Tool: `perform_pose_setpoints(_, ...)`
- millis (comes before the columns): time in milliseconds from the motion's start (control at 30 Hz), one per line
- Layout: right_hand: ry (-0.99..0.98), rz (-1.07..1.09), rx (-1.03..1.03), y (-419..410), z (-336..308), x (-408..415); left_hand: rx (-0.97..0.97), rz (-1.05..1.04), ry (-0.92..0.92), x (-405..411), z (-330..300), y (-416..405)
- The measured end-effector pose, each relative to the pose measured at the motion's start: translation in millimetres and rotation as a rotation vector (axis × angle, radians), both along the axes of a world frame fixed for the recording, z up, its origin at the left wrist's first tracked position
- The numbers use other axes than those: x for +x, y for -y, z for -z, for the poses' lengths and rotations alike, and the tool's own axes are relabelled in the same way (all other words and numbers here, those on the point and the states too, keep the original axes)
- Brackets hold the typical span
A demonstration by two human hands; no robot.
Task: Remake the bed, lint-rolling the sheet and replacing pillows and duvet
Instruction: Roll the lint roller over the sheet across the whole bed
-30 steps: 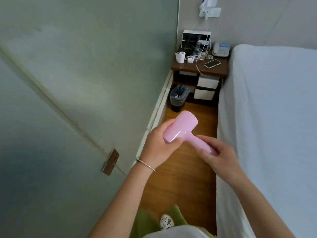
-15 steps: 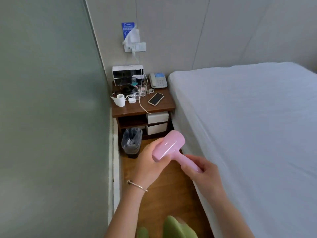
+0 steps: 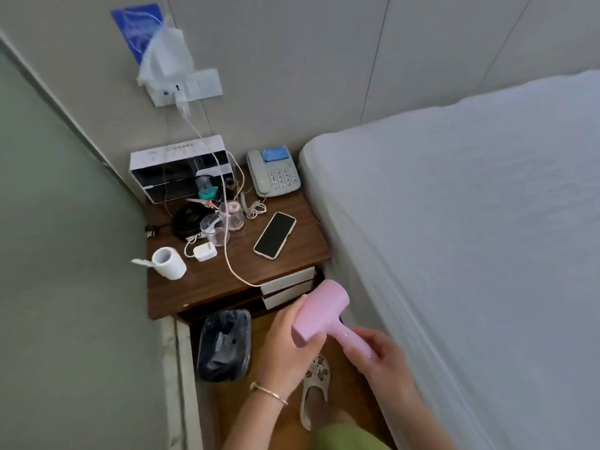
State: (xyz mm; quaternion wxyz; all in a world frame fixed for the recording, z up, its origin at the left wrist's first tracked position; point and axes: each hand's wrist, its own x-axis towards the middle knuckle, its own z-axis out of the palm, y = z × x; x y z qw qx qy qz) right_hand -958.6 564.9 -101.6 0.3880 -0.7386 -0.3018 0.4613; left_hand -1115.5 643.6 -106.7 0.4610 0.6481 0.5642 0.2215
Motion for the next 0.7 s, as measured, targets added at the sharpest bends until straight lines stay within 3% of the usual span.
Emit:
perform_pose_setpoints(133,0.044,-0.079,-0.081,-130,49,26,-0.051,-0.029,0.035,22,48,-122)
perform_pose_setpoints(267,0.127,-0.21,-0.259,-234,111,46,-0.104,0.072,-0.047,35,114,-230)
perform_pose_setpoints(433,0.052,0.015,-0.291,-310,176,43,-0.09,0.311,-0.132,37,195,-322)
perform_pose_setpoints(567,0.007,0.215,-0.269,-336,207,36,0.18,0.644,-0.467,20,235,-373)
perform_pose_setpoints(700,0.005,0.281,-0.236,-349,216,25,0.235,0.768,-0.684,2,242,-387)
